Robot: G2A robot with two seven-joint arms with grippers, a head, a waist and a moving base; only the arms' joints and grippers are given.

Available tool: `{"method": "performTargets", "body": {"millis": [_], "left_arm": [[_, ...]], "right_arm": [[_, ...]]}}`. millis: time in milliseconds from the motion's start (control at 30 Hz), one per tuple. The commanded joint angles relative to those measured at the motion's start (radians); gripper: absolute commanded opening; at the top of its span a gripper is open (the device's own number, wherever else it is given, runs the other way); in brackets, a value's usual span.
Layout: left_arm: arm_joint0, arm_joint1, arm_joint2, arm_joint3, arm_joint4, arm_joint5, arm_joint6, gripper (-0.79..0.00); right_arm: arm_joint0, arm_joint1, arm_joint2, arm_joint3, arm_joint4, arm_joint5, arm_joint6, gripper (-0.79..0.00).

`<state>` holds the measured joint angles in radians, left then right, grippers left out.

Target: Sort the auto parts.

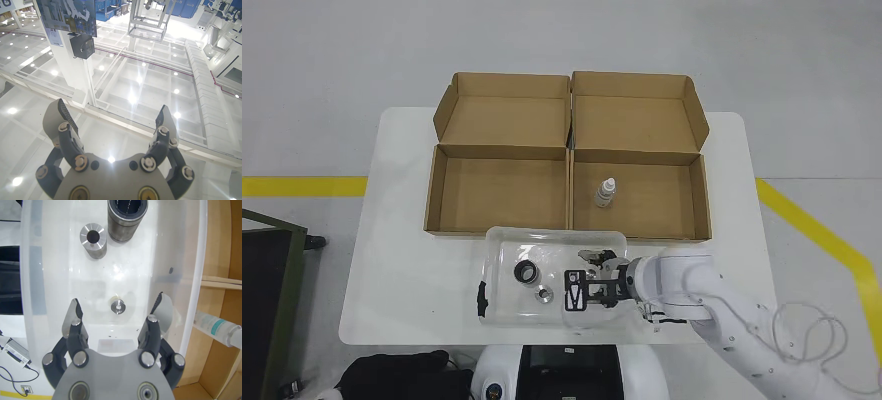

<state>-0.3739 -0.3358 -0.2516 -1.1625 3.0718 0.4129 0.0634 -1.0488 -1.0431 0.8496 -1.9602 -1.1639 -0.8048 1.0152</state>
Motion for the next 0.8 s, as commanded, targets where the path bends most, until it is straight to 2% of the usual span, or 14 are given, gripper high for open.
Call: {"method": "performTargets", "body": {"millis": [0,233,433,600,767], "left_arm": [[0.0,0.0,0.0,0.0,0.0,0.0,0.0,0.0],[0.0,0.0,0.0,0.0,0.0,0.0,0.0,0.0],[0.0,0.0,0.0,0.0,0.0,0.0,0.0,0.0],[0.0,0.0,0.0,0.0,0.0,0.0,0.0,0.0],[0.0,0.0,0.0,0.0,0.0,0.0,0.0,0.0]], "right_arm": [[0.009,-0.002,-0.012,0.012,0.0,0.007,0.007,-0.234],[0.049,-0.003,-0.058,0.04,0.0,0.035,0.035,-0.215],[0.098,-0.008,-0.12,0.083,0.012,0.046,0.046,-0.326],[0.14,-0.01,-0.162,0.103,0.015,0.058,0.058,-0.342],[0.179,-0.006,-0.203,0.128,0.024,0.06,0.06,-0.409]]}}
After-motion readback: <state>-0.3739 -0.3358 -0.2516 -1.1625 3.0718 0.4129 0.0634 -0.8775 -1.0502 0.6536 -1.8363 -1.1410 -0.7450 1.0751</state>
